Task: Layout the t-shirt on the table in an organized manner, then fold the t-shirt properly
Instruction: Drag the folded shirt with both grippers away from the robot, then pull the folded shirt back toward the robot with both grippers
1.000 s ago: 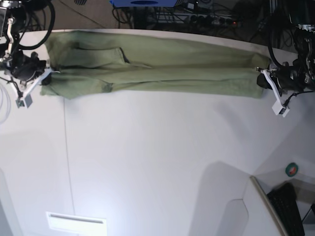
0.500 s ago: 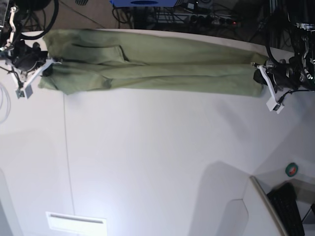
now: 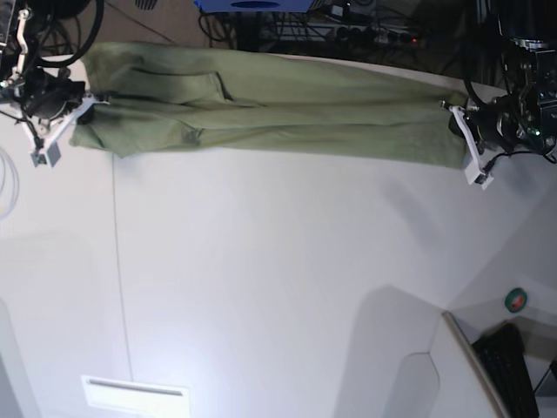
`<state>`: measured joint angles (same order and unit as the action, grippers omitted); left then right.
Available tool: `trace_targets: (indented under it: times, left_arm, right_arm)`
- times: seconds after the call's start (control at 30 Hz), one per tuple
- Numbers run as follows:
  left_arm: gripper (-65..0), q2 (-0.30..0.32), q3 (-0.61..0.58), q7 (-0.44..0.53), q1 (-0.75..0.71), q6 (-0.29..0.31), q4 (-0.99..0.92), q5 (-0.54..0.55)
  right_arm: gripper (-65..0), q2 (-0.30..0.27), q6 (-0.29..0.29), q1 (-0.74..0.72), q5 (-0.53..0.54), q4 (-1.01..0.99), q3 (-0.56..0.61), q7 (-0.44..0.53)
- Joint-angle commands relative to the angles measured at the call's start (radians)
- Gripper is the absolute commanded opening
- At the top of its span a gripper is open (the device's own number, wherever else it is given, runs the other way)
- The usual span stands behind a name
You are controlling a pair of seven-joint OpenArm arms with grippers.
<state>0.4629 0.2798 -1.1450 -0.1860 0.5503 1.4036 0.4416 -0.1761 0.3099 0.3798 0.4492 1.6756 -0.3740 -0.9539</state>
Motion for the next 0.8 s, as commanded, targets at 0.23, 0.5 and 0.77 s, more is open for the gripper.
trace_targets:
  times: [0.23,0.5,0.77]
  left_arm:
    - [-65.0,0.021,0.008,0.035,0.001,-0.002,-0.027,-0.005]
    - [-65.0,0.020,-0.073,0.039,0.007,-0.020,-0.028,-0.005]
    - [-65.0,-0.006,-0.136,0.098,0.084,-0.114,-0.120,-0.005]
  right_arm:
    - [-65.0,0.002,-0.001,-0.008,0.007,-0.113,-0.007,0.036]
    - [-65.0,0.002,-0.001,-0.066,0.007,-0.249,0.000,0.037]
    - [-65.0,-0.004,-0.001,-0.141,-0.007,-0.361,0.005,0.085]
